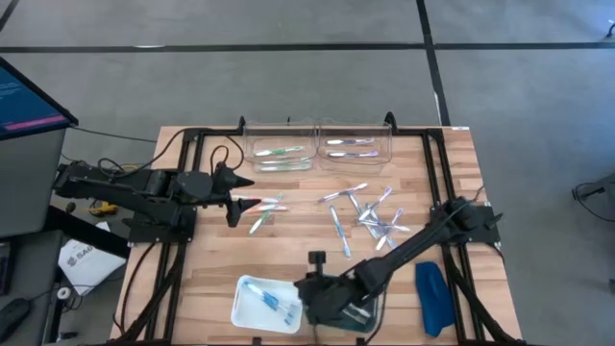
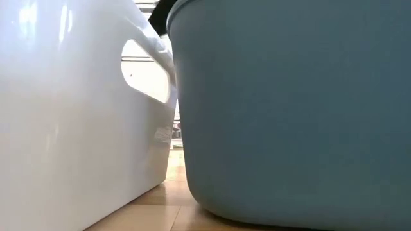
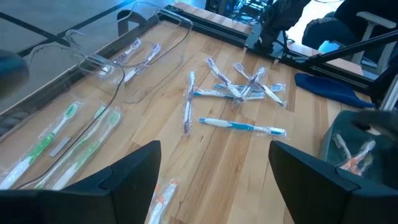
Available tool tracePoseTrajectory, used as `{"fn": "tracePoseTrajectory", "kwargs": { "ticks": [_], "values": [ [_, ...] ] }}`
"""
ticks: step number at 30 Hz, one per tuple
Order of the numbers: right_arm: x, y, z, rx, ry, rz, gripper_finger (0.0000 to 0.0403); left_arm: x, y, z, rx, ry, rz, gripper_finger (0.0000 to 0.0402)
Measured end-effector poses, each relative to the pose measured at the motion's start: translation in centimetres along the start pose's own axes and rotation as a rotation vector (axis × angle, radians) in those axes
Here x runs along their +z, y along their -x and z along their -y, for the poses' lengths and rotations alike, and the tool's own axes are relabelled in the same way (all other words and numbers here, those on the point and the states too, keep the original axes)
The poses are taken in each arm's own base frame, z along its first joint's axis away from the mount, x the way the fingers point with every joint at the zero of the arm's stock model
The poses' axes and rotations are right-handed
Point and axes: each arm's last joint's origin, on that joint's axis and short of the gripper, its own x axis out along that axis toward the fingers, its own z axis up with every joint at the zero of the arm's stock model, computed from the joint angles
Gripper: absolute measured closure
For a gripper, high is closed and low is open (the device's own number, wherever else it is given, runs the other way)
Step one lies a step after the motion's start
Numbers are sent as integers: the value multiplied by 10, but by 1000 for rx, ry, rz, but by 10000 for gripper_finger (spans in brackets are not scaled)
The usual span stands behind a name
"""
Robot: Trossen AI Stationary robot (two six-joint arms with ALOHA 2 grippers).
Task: Pick & Place Toothbrushes
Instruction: Put the orange toothbrush into the green bin
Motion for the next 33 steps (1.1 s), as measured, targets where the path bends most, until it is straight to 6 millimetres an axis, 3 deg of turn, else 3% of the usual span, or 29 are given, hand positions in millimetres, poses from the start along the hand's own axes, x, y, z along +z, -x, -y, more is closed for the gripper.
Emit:
{"fn": "tracePoseTrajectory", "kwargs": {
  "ticks": [7,15,27,33],
  "values": [
    [0,42,47,10,-92,243,403,1,-2,2,-5,-14,12,109],
    [-3,90,98,-25,-161,517,403,1,-20,10,-2,-61,6,109],
    [-7,105,150,-130,-257,619,403,-25,-74,14,-20,-116,-253,109],
    [-12,101,154,-145,-261,601,403,-52,-90,4,85,-75,-511,109]
  ]
}}
